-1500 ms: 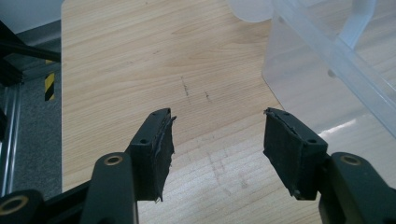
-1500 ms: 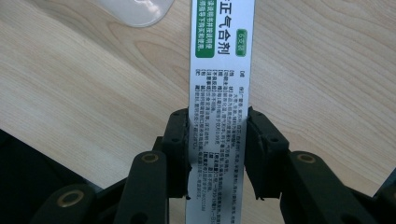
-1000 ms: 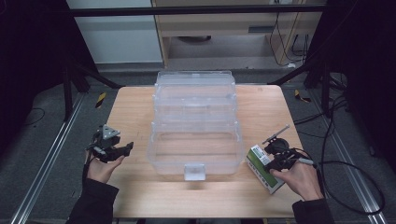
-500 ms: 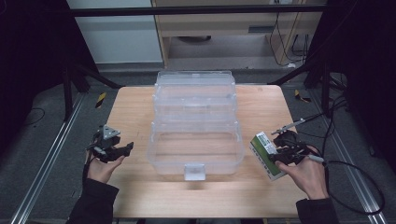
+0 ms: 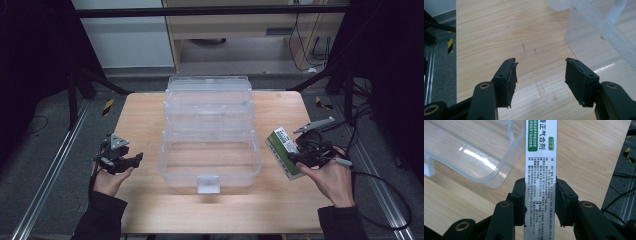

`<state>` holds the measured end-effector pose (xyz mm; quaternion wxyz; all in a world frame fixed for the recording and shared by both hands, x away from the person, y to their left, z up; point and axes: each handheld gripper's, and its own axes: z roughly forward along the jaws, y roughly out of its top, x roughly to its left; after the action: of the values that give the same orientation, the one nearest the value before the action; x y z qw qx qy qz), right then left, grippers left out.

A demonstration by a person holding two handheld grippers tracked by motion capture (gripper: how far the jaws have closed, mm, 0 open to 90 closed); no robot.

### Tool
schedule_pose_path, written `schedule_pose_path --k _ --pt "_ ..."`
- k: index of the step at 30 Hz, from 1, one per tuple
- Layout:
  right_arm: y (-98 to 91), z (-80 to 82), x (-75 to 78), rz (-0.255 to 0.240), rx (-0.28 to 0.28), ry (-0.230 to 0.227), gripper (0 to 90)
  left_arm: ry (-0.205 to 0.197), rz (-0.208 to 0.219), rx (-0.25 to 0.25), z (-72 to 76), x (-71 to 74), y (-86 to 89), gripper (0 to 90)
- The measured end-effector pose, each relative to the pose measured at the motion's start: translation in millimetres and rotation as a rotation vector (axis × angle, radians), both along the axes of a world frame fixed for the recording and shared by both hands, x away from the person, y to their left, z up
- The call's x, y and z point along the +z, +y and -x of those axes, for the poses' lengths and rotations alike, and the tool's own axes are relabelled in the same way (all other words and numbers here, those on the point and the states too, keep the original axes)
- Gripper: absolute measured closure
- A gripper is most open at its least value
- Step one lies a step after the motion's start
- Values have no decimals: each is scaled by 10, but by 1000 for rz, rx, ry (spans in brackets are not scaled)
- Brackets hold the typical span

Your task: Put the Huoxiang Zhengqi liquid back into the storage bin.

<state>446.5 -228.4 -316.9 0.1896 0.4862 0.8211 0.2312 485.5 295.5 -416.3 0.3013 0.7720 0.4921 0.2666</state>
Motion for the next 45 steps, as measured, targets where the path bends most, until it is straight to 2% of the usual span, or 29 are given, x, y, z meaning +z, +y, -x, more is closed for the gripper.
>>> schedule_pose_path --k 11,18,25,31,34,40,45 --pt "155 -41 264 -11 62 -96 642 0 1 -1 -2 -2 0 413" --pt "269 -65 375 -26 132 -124 643 -2 2 2 0 5 16 413" --pt "382 -100 461 -19 191 -136 644 -1 2 1 -1 5 12 414" --pt "511 -143 493 -25 266 -133 646 -1 2 1 -2 2 13 414" --pt "577 -175 489 -33 299 -120 648 -1 2 1 0 6 15 413" --pt "731 -235 465 -8 365 -76 649 -2 4 4 -2 6 26 414" --pt "828 -268 439 1 460 -71 648 -3 4 3 -2 6 26 413"
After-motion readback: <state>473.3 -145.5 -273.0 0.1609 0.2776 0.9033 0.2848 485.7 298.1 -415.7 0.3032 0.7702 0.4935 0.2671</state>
